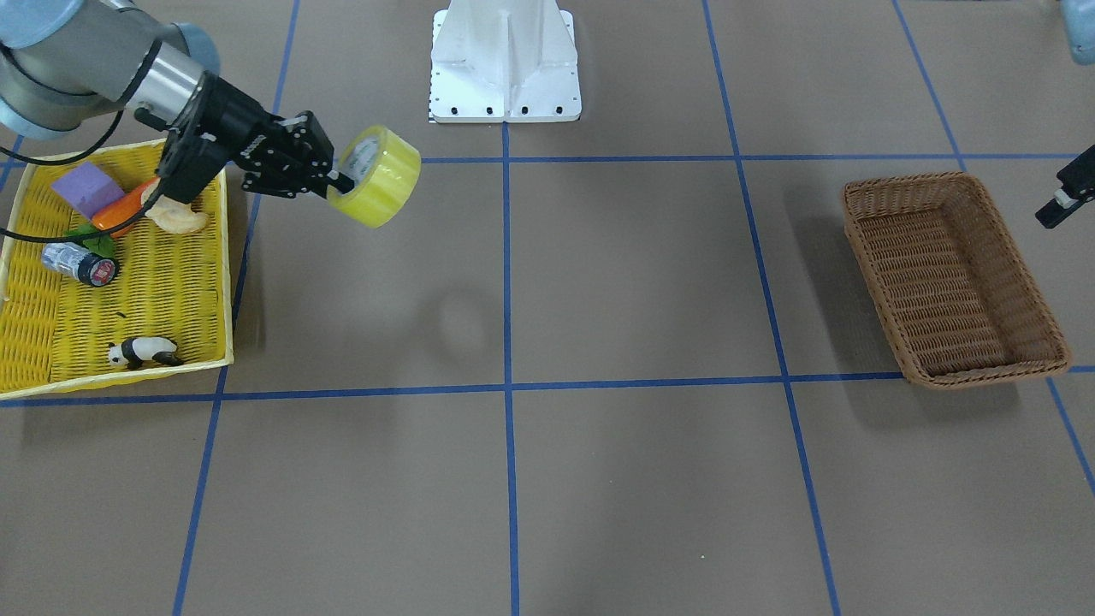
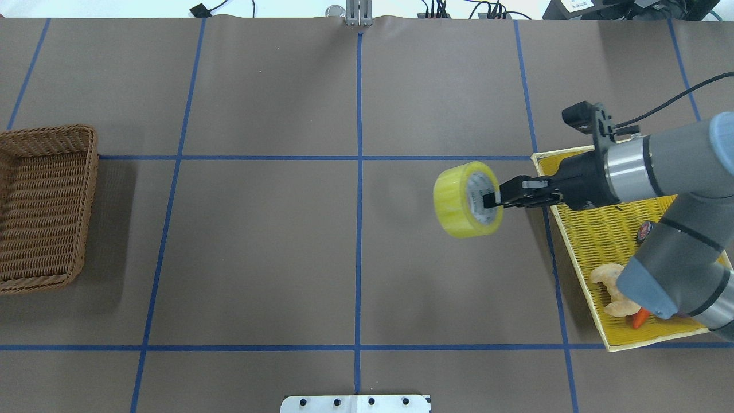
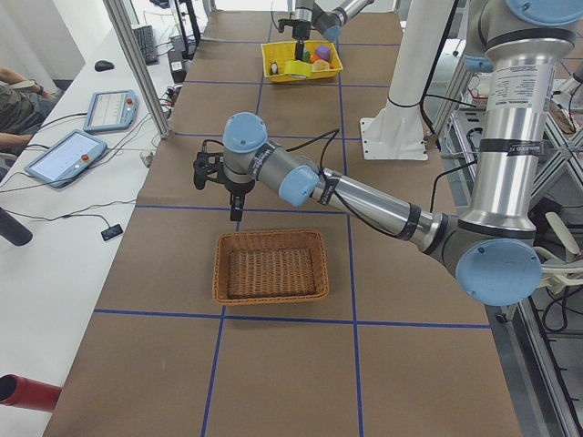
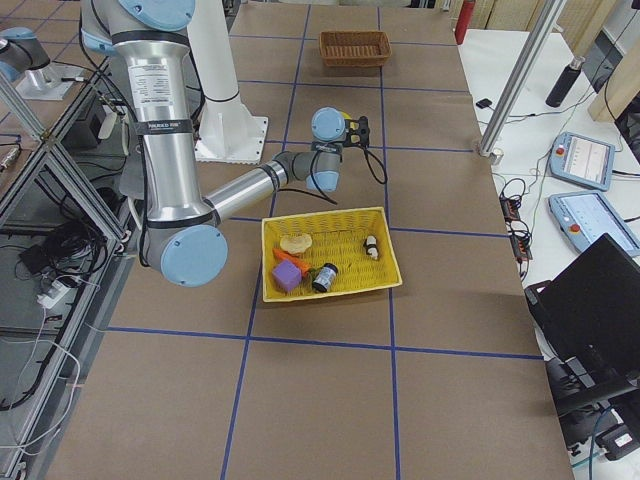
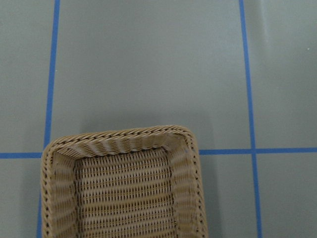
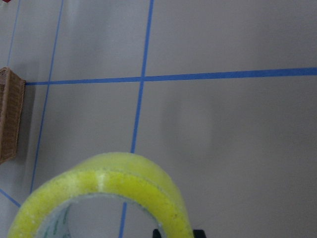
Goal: Move tape to another basket
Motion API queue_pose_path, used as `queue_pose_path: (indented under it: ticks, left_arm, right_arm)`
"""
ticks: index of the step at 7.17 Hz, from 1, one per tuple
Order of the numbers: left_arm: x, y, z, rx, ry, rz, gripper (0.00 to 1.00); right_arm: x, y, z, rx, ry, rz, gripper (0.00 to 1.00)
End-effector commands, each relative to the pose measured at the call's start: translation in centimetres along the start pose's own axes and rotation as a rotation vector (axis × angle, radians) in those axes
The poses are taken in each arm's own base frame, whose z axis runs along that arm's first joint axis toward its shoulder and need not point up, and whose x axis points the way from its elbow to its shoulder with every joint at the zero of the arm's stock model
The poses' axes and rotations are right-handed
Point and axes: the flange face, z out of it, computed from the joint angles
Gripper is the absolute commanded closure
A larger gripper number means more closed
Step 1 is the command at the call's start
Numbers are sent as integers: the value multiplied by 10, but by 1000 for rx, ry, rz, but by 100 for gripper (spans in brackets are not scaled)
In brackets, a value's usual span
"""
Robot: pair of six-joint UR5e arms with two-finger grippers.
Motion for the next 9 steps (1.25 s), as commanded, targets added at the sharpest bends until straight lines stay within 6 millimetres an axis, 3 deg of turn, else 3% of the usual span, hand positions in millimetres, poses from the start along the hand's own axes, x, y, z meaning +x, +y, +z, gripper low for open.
queue_pose_path:
  ticks: [1, 3, 5, 8, 9]
  left_arm:
    - [87, 10, 29, -13, 148, -136, 3]
    - [138, 37, 61, -65, 315, -165, 3]
    - [187, 57, 82, -143, 492, -200, 3]
    - [225, 112, 105, -239, 764, -221, 4]
    - [229, 128, 108, -266, 889, -295, 4]
  right_arm:
    - [-56, 19, 39, 16, -85, 89, 100]
    - [-88, 36, 63, -17, -138, 111, 100]
    - [-102, 42, 69, 9, -198, 125, 100]
    - [-127, 50, 81, 34, -298, 180, 100]
    - [-136, 49, 78, 43, -339, 223, 100]
